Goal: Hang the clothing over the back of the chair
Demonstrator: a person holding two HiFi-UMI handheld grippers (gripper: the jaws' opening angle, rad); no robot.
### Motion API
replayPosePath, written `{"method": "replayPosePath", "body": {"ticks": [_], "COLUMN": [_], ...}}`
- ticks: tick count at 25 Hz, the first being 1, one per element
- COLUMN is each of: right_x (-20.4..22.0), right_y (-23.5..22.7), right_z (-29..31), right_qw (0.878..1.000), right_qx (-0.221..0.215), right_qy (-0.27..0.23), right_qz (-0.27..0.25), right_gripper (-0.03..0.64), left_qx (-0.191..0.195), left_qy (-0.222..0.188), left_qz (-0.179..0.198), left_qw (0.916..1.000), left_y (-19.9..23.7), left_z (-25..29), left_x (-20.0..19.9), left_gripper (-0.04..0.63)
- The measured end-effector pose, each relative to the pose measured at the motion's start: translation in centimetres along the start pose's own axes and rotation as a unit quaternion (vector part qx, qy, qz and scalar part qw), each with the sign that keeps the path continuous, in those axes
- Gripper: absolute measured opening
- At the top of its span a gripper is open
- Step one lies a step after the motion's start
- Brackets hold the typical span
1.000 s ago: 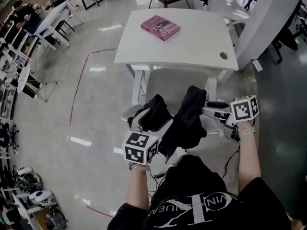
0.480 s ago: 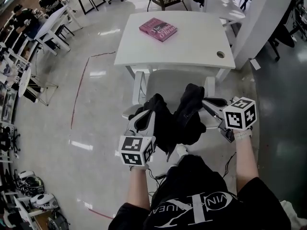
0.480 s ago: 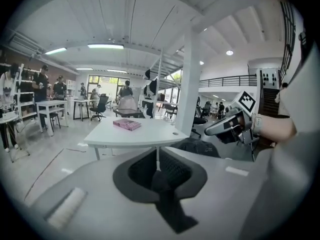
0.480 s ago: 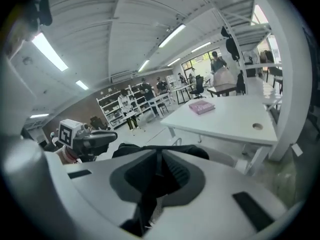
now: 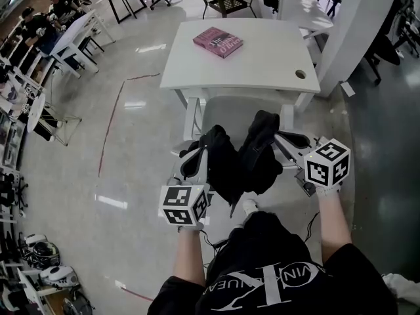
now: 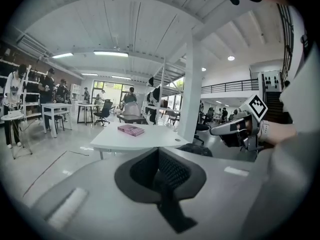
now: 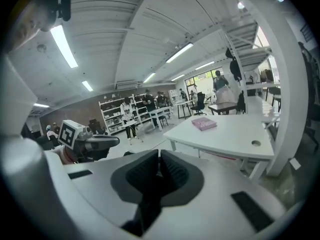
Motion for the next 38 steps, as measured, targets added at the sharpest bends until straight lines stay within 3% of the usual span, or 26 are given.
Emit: {"method": "replayPosePath", "body": {"ticks": [12, 26, 38], "right_x": [-0.4, -1.2, -1.6], "right_y": [3.6, 7.3, 9.1], "right_z": [-2.8, -4.6, -5.7], "right_qw": [0.996, 0.982, 0.971], "right_qx": [0.025, 0.055, 0.070], "right_qy": [-0.069, -0.134, -0.187], "right_qz": [-0.049, -0.121, -0.132], "right_gripper": [0.020, 0.017, 0.015], "left_qx": [-0.036, -0.065, -0.098], "left_qy": [-0.055, -0.111, -0.139], "left_qz": [0.005, 0.028, 0.038], "left_qw": [0.9978, 0.9913, 0.9847], "left_y": [-0.3, -0.9, -0.8], "left_z": [-3.9, -7.2, -9.7], "left_x": [-1.4, -2.6, -2.7], "left_gripper": [0.009, 0.009, 0.009]}}
Point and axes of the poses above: the fingertips, and each gripper's own axes: z forward along the fingers, y to its left, x out of its underside, the point moved 5 cm from there along -z, backward along the fingers, and after that the axes turned 5 degrees about z, right-handed, at the moved point
